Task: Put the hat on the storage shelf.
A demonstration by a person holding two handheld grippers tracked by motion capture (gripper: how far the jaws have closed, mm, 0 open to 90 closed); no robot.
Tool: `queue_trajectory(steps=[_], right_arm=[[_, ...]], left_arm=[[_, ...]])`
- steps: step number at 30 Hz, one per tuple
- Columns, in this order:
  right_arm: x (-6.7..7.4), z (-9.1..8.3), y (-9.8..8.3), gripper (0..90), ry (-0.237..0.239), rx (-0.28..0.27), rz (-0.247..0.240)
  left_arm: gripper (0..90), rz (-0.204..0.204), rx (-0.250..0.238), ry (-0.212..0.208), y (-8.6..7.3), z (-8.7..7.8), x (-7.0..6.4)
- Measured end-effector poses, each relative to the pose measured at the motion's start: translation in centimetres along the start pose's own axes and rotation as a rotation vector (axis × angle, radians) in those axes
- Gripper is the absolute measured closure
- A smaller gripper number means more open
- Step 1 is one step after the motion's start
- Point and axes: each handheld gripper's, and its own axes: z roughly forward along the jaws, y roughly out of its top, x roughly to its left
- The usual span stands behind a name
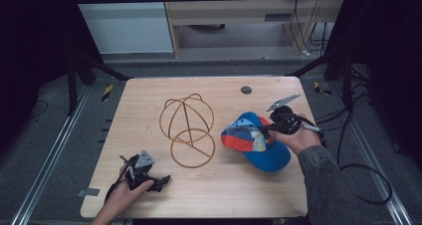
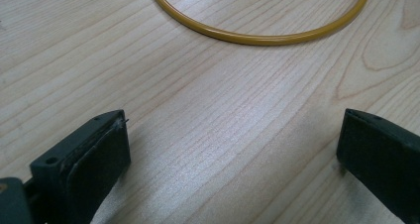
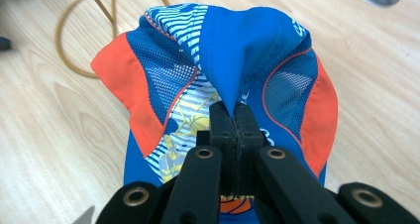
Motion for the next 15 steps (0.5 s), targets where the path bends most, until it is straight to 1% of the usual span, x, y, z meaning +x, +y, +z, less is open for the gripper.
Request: queue_trajectory(steps=[2,3,7,9,10,11,15], right_arm=[[0.2,-0.9,0.2,90.0,0.007,-0.031,-0.006],[0.2,-1.1,0.2,90.0,0.01,-0.041,-0.009],[0.4,-2.3,0.6,90.0,0.014,-0.07,-0.008],[0.4,-2.9,0.7,90.0,0.005,-0.079,-0.011],[0.5,-3.1,0.8,90.0,0.006,-0.084,-0.004],[0.5,-3.4,0.8,90.0,0.008,-0.097,-0.005],[0.6,-4.2,1.0,90.0,0.009,-0.121,0.0]], left_arm=[[0.0,-0.004,-0.003,0.0,0.0,0.0,0.0],[0.0,-0.002,-0.002,0.0,0.0,0.0,0.0],[0.0,-0.001,-0.002,-0.001,0.0,0.0,0.0],[0.0,-0.001,-0.001,-0.001,0.0,0.0,0.0],[0.0,-0.002,-0.001,-0.001,0.0,0.0,0.0],[0.0,-0.001,-0.001,-0.002,0.0,0.0,0.0],[0.0,-0.001,-0.001,-0.001,0.0,0.0,0.0]])
